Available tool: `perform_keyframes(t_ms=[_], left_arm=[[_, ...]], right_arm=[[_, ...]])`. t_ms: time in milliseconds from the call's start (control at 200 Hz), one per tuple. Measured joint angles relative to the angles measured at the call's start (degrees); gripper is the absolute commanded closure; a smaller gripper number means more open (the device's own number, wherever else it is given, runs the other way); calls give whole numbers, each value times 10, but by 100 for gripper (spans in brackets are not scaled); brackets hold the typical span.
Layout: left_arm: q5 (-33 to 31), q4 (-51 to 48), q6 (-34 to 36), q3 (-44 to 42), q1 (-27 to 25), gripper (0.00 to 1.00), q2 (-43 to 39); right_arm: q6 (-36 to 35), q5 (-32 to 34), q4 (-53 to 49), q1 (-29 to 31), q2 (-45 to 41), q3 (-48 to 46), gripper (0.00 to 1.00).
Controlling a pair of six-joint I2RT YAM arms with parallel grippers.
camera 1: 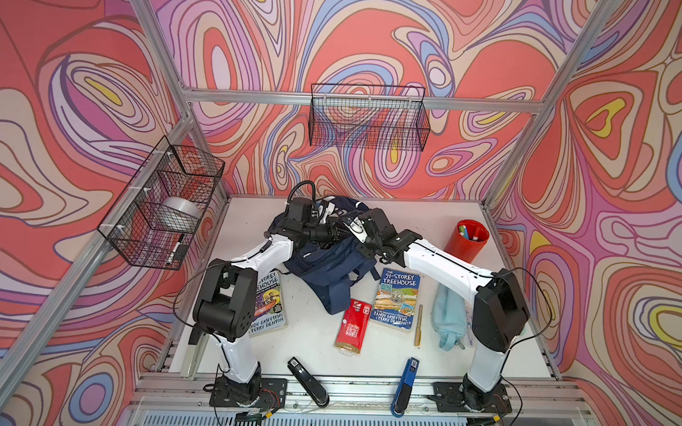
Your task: Pack the student bag
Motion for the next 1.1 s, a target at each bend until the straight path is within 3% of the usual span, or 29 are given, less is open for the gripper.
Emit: perform_keyframes(t_ms=[95, 296, 501, 606, 711, 1002, 1102], left_arm=[[7, 16, -24, -4, 1, 100, 6], [6, -30, -3, 2, -1, 100, 10], [-18, -82, 34, 8, -5, 100, 9], [-28, -116, 54, 13, -5, 100, 3], [-34, -141, 72, 13, -5, 100, -7], [-30, -148, 120, 21, -6, 100, -9], [-31, -157, 147, 21, -7, 100, -9]], right_arm=[[1, 24, 6, 9, -2, -8, 100], [3, 69, -17, 35, -2, -12, 100], [16, 59, -13, 40, -2, -29, 100], [39, 27, 2, 40, -12, -46, 96], [75, -28, 23, 31, -36, -76, 78], [115, -192, 88, -12, -101, -144, 69], [131, -249, 110, -38, -109, -168, 56]])
